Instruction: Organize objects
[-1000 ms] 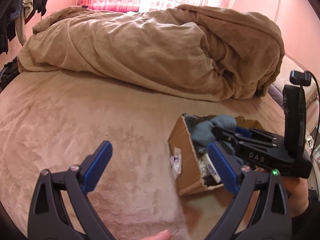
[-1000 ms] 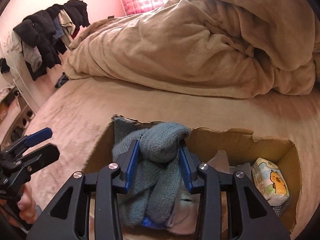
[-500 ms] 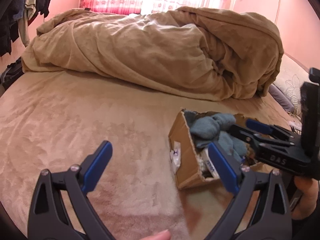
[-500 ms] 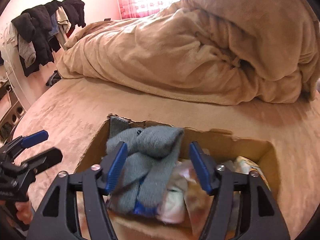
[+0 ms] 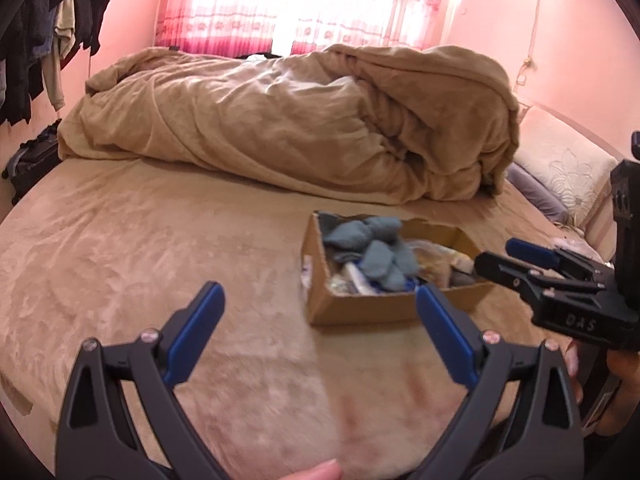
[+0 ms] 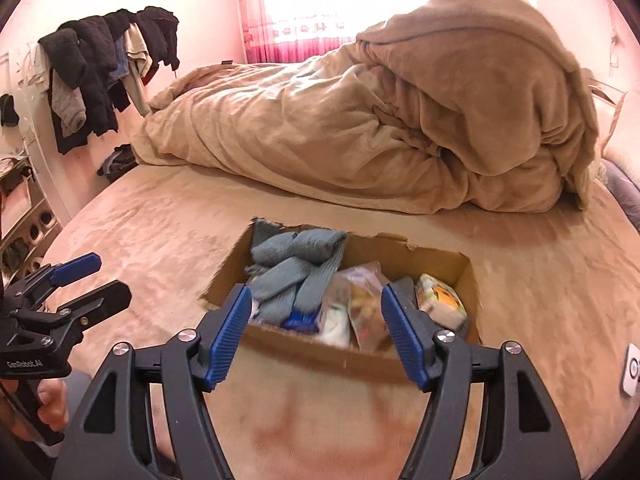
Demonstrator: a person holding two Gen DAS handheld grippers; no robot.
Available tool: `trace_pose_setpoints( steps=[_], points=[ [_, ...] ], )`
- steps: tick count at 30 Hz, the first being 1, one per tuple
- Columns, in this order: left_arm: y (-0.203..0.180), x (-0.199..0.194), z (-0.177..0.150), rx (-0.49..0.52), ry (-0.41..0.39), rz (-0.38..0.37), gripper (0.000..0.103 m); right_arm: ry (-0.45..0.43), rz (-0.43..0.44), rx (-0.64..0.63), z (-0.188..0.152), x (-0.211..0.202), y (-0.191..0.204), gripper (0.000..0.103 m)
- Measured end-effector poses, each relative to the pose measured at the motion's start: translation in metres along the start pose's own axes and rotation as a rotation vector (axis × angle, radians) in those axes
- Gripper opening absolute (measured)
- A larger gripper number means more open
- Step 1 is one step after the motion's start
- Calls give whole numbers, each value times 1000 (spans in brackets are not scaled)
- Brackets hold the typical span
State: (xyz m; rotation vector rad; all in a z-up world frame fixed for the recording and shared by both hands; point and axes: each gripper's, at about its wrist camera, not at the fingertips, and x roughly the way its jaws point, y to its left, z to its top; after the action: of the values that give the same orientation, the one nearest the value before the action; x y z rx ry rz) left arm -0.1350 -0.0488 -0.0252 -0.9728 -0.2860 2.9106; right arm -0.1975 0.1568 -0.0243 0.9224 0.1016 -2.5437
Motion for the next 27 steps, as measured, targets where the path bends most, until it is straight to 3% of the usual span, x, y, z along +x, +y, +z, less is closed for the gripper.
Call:
trace_pose_setpoints(
  steps=[2, 7, 16, 21, 27],
  points=[
    [-11, -12, -4, 19, -7, 1, 97, -6, 1, 3, -5, -17, 2, 81],
    [-29, -46, -17, 19, -24, 16, 97, -43, -16, 16, -20, -58, 3, 86],
    [-52, -98, -51, 19, -38, 26, 98, -48, -62, 54, -67, -105, 4, 86],
    [-66, -103, -74, 8, 3, -4, 98, -37, -93, 58, -89, -125, 2, 86],
    [-70, -107, -89, 1, 29, 11, 97, -42, -110, 68, -104, -142, 0, 86]
  ],
)
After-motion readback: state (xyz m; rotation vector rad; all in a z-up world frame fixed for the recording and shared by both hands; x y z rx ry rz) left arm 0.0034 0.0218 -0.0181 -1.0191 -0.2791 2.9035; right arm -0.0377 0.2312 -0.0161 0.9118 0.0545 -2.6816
